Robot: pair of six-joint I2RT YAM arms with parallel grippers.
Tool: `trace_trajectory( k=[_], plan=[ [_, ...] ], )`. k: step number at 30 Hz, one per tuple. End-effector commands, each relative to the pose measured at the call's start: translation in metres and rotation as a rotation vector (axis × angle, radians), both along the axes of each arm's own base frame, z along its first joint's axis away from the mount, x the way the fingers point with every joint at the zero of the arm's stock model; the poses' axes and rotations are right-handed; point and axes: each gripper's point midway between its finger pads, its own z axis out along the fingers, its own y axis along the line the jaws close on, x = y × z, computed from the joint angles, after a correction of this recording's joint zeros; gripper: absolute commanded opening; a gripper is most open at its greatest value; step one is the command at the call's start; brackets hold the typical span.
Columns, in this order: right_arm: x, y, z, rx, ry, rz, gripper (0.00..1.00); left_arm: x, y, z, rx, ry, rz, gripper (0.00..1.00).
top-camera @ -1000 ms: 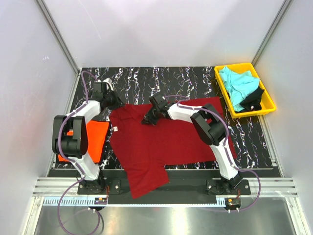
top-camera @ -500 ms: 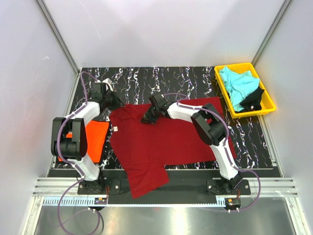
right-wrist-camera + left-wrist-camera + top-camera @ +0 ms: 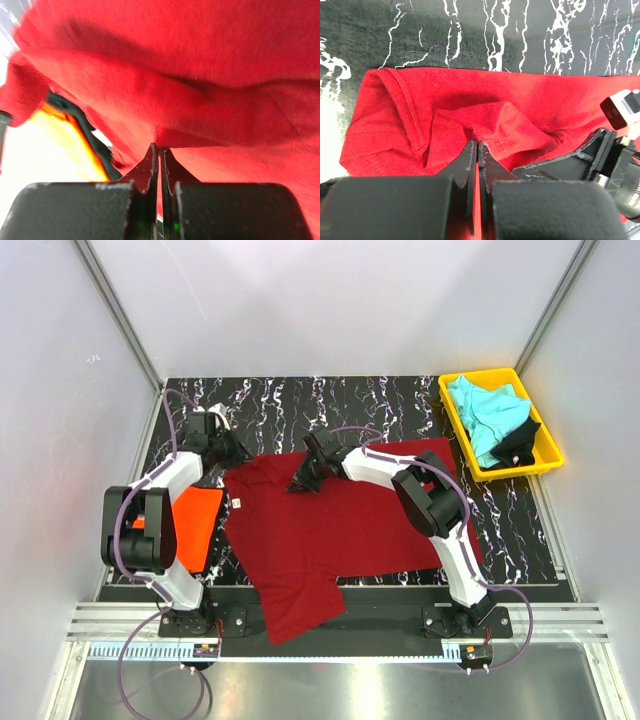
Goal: Fold and stack the t-shirts
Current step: Fold the tshirt
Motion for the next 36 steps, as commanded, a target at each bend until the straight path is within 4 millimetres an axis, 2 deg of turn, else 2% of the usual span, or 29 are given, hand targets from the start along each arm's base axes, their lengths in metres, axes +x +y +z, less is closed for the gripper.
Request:
trace_trajectory(
  k=[1,5,6,7,9,12,17,26,31,36],
  plan=[
    [-0.020,-0.002,0.038,0.037,-0.072,0.153,0.00,-0.004,0.006,0.022,0.044,-0.067,-0.005,0.00],
    [-0.037,-0.013,0.042,0.018,-0.137,0.301,0.00,-0.024,0.005,0.020,0.034,-0.046,-0.017,0.00],
    [-0.042,-0.015,0.042,0.020,-0.146,0.343,0.00,-0.029,0.003,0.026,0.021,-0.059,-0.022,0.00],
    [-0.047,-0.019,0.039,0.016,-0.138,0.360,0.00,-0.039,0.002,0.018,0.014,-0.031,-0.019,0.00],
    [-0.053,-0.022,0.039,0.020,-0.138,0.395,0.00,-0.049,0.002,0.021,0.010,-0.034,-0.015,0.00],
    [-0.061,-0.028,0.035,0.008,-0.128,0.425,0.00,-0.067,0.003,0.009,0.005,0.013,0.003,0.00],
    [-0.068,-0.049,0.029,-0.024,-0.111,0.436,0.00,-0.097,0.000,-0.004,-0.019,0.083,0.007,0.00],
    [-0.069,-0.070,0.036,-0.034,-0.120,0.476,0.00,-0.128,-0.004,-0.012,-0.051,0.148,0.013,0.00],
    [-0.078,-0.079,0.032,-0.031,-0.090,0.486,0.00,-0.140,-0.013,-0.019,-0.115,0.204,0.003,0.00],
    [-0.083,-0.088,0.028,-0.045,-0.079,0.486,0.00,-0.156,-0.012,-0.031,-0.127,0.259,0.036,0.00]
  ],
)
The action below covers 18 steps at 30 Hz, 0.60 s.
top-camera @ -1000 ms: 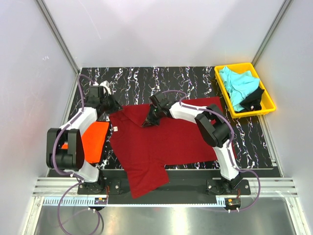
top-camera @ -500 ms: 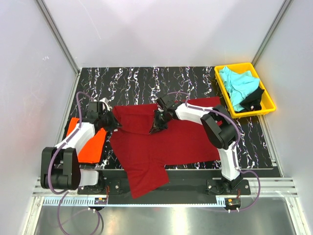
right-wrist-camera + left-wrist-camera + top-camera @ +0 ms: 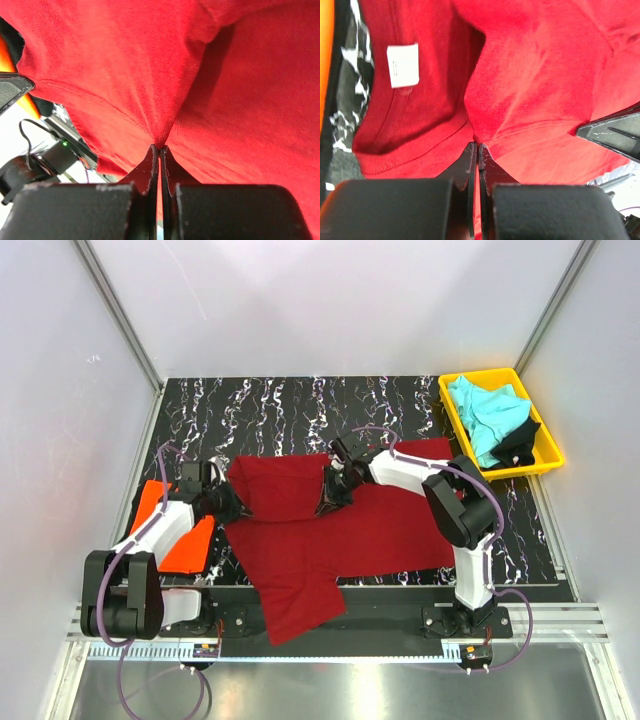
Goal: Fold and stack the t-shirts
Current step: Fold the tshirt
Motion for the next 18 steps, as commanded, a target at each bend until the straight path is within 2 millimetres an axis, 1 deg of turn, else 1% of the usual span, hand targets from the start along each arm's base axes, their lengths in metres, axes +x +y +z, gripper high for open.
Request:
trace_trajectory(
  k=[1,2,6,7,13,18],
  plan=[
    [-0.004,-0.008,0.021,0.025,-0.025,0.021,0.00,-0.011,-0.006,0.002,-0.049,0.022,0.017,0.00],
    [-0.003,-0.009,0.020,0.022,-0.031,0.023,0.00,-0.017,-0.006,-0.002,-0.049,0.037,0.020,0.00],
    [0.001,-0.012,0.014,0.015,-0.018,0.024,0.00,-0.023,-0.002,-0.010,-0.032,0.060,0.046,0.00],
    [0.003,-0.013,0.009,0.011,-0.009,0.022,0.00,-0.023,-0.002,-0.011,-0.030,0.064,0.049,0.00],
    [0.005,-0.008,0.000,0.019,0.010,0.043,0.01,-0.026,0.003,-0.010,-0.011,0.070,0.085,0.00],
    [0.003,-0.007,-0.001,0.023,0.022,0.049,0.03,-0.032,0.009,-0.009,0.010,0.074,0.125,0.00]
  ],
)
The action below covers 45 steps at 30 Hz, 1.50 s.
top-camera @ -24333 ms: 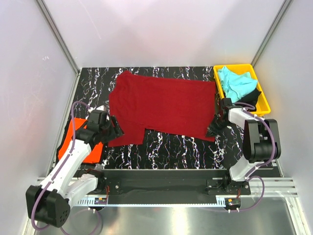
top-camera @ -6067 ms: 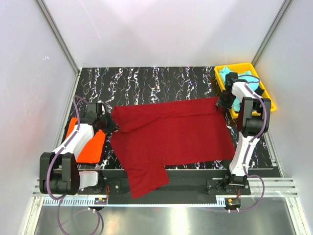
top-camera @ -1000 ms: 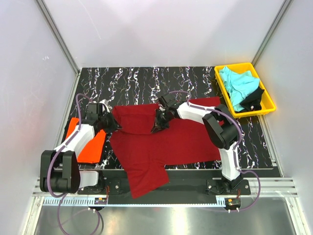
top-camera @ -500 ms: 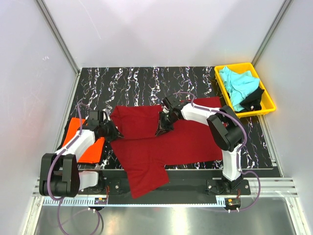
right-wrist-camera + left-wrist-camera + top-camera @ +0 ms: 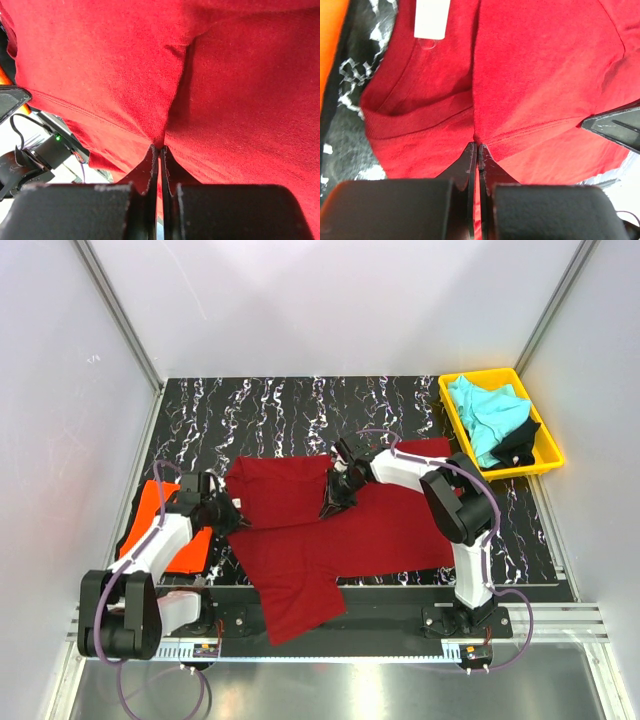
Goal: Fold and stack the t-shirts
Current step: Fold the tshirt
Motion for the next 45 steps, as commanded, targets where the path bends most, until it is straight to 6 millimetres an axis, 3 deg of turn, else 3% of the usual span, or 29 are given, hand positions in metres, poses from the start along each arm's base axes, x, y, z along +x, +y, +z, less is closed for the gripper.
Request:
trace_trajectory(
  k=[1,2,3,6,7,10,11,13,14,16,17,18,20,21,23,24,25,28,29,31,39,45],
  plan=[
    [0.005,0.004,0.010,0.032,-0.017,0.025,0.04,-0.009,0.008,-0.002,0.029,0.021,0.054,0.00],
    [0.005,0.003,0.011,0.033,-0.016,0.030,0.04,-0.010,0.009,-0.002,0.038,0.025,0.062,0.01],
    [0.005,0.003,0.012,0.034,-0.018,0.032,0.04,-0.010,0.010,0.000,0.044,0.025,0.071,0.13],
    [0.007,-0.007,0.015,0.010,-0.011,0.025,0.11,-0.011,0.017,0.010,0.073,0.023,0.104,0.31],
    [0.005,-0.013,0.020,-0.003,-0.019,0.036,0.13,-0.010,0.019,0.018,0.082,-0.005,0.114,0.42],
    [0.011,-0.035,0.037,-0.070,-0.079,0.048,0.34,0.001,0.028,0.037,0.134,-0.060,0.118,0.57],
    [0.013,-0.041,0.042,-0.088,-0.100,0.050,0.41,0.004,0.030,0.039,0.150,-0.065,0.116,0.57],
    [0.018,-0.057,0.060,-0.106,-0.137,0.041,0.41,0.025,0.034,0.055,0.172,-0.127,0.110,0.59],
    [0.020,-0.064,0.065,-0.128,-0.157,0.034,0.42,0.033,0.033,0.055,0.177,-0.126,0.095,0.59],
    [0.023,-0.084,0.081,-0.151,-0.192,0.022,0.44,0.062,0.033,0.075,0.194,-0.211,0.067,0.59],
    [0.025,-0.093,0.084,-0.171,-0.202,0.010,0.45,0.072,0.032,0.065,0.195,-0.177,0.047,0.59],
    [0.025,-0.100,0.086,-0.179,-0.205,0.005,0.45,0.094,0.031,0.085,0.203,-0.233,0.024,0.59],
    [0.026,-0.115,0.099,-0.184,-0.228,-0.018,0.46,0.114,0.031,0.085,0.220,-0.224,-0.009,0.59],
    [0.024,-0.119,0.101,-0.182,-0.231,-0.023,0.47,0.127,0.032,0.071,0.235,-0.185,-0.025,0.57],
    [0.024,-0.124,0.108,-0.170,-0.251,-0.025,0.47,0.156,0.039,0.085,0.280,-0.230,-0.036,0.56],
    [0.023,-0.126,0.109,-0.169,-0.255,-0.023,0.48,0.166,0.041,0.068,0.296,-0.191,-0.056,0.56],
    [0.022,-0.127,0.110,-0.164,-0.258,-0.018,0.48,0.182,0.042,0.080,0.322,-0.229,-0.084,0.56],
    [0.021,-0.132,0.109,-0.154,-0.253,-0.019,0.48,0.199,0.044,0.055,0.352,-0.173,-0.151,0.59],
    [0.020,-0.131,0.109,-0.138,-0.245,-0.014,0.49,0.210,0.046,0.060,0.366,-0.189,-0.156,0.59],
    [0.019,-0.138,0.106,-0.140,-0.236,-0.023,0.49,0.213,0.051,0.043,0.395,-0.135,-0.179,0.59],
    [0.026,-0.156,0.102,-0.134,-0.215,-0.077,0.49,0.215,0.062,0.015,0.440,-0.077,-0.211,0.55],
    [0.030,-0.161,0.098,-0.126,-0.197,-0.098,0.49,0.212,0.076,-0.008,0.481,-0.013,-0.198,0.43]
  ],
)
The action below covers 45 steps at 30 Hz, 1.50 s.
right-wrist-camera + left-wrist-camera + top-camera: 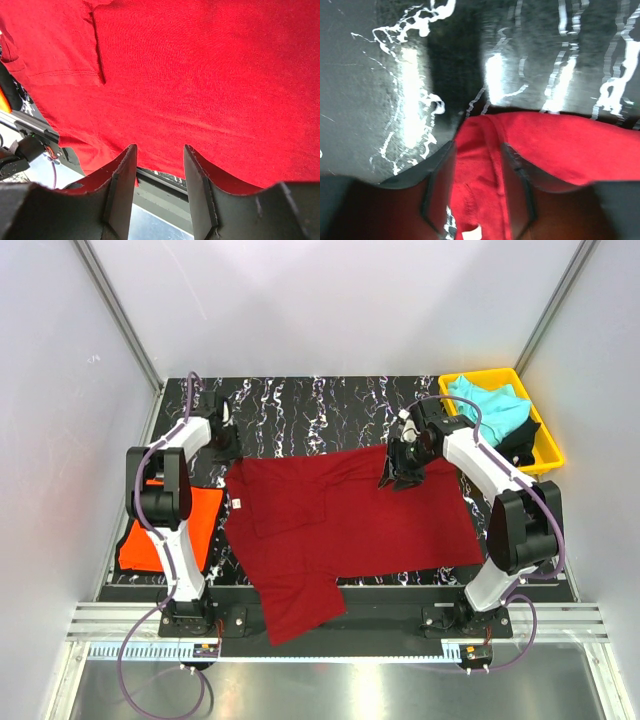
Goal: Fold and stack the t-shirts
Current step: Fold the tshirt
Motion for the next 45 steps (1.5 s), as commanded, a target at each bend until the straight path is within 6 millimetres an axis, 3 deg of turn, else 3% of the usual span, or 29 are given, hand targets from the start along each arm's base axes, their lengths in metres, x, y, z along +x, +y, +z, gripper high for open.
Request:
trace_trajectory(
  k=[1,6,10,15,17,19,22,23,26,27,29,31,32,33,34,36,37,38,39,40,41,43,44,45],
  plan=[
    [0.000,0.001,0.008,0.028,-0.022,0.007,0.49,0.013,0.017,0.001,0.057,-0.021,0.014,0.41],
    [0.008,-0.016,0.003,-0.007,-0.013,-0.063,0.50,0.013,0.022,-0.008,0.065,0.000,0.040,0.13],
    [0.014,-0.031,-0.004,-0.049,0.001,-0.138,0.50,0.014,0.045,-0.001,0.106,-0.014,0.104,0.04],
    [0.025,-0.052,-0.019,-0.112,0.043,-0.255,0.51,0.018,0.046,0.009,0.104,-0.041,0.109,0.02],
    [0.039,-0.065,-0.022,-0.162,0.029,-0.304,0.51,0.018,0.043,0.010,0.090,-0.043,0.101,0.02],
    [0.053,-0.075,-0.032,-0.213,0.036,-0.350,0.50,0.018,0.041,0.011,0.077,-0.046,0.098,0.04],
    [0.089,-0.084,-0.020,-0.264,-0.042,-0.408,0.48,0.013,0.042,0.016,0.085,-0.050,0.107,0.23],
    [0.096,-0.087,-0.025,-0.278,-0.039,-0.419,0.48,0.013,0.043,0.026,0.090,-0.072,0.118,0.31],
    [0.117,-0.091,-0.017,-0.277,-0.073,-0.444,0.47,0.007,0.047,0.041,0.101,-0.101,0.153,0.41],
    [0.118,-0.090,-0.018,-0.275,-0.073,-0.440,0.48,0.006,0.046,0.055,0.093,-0.134,0.164,0.46],
    [0.116,-0.091,-0.019,-0.282,-0.069,-0.431,0.48,0.001,0.038,0.066,0.055,-0.153,0.187,0.48],
    [0.099,-0.096,-0.024,-0.300,-0.049,-0.412,0.48,-0.004,0.029,0.090,0.029,-0.208,0.187,0.49],
    [0.092,-0.099,-0.027,-0.304,-0.039,-0.413,0.48,-0.012,0.025,0.092,0.016,-0.207,0.194,0.49],
    [0.085,-0.104,-0.021,-0.298,-0.048,-0.416,0.49,-0.017,0.008,0.097,-0.001,-0.217,0.163,0.49],
    [0.066,-0.105,-0.032,-0.287,0.000,-0.407,0.50,-0.024,0.000,0.113,-0.020,-0.253,0.152,0.49],
    [0.051,-0.108,-0.024,-0.237,-0.009,-0.419,0.50,-0.050,-0.024,0.107,-0.046,-0.233,0.125,0.48],
    [0.034,-0.111,-0.033,-0.238,0.024,-0.417,0.50,-0.062,-0.033,0.124,-0.069,-0.277,0.116,0.48],
    [0.027,-0.111,-0.021,-0.224,-0.010,-0.419,0.51,-0.073,-0.043,0.125,-0.095,-0.277,0.120,0.48],
    [0.020,-0.112,-0.020,-0.219,-0.011,-0.418,0.52,-0.098,-0.060,0.109,-0.106,-0.236,0.085,0.47],
    [0.008,-0.113,-0.024,-0.218,0.001,-0.420,0.53,-0.113,-0.067,0.120,-0.129,-0.271,0.079,0.47],
    [0.003,-0.113,-0.014,-0.203,-0.027,-0.427,0.55,-0.142,-0.084,0.098,-0.151,-0.212,0.066,0.47],
    [-0.009,-0.111,-0.013,-0.181,-0.023,-0.418,0.56,-0.173,-0.093,0.086,-0.156,-0.188,0.061,0.44],
    [-0.012,-0.109,-0.007,-0.166,-0.041,-0.420,0.56,-0.192,-0.097,0.090,-0.181,-0.191,0.085,0.44],
    [-0.015,-0.107,-0.004,-0.148,-0.046,-0.415,0.56,-0.219,-0.105,0.068,-0.161,-0.133,0.049,0.43]
  ],
)
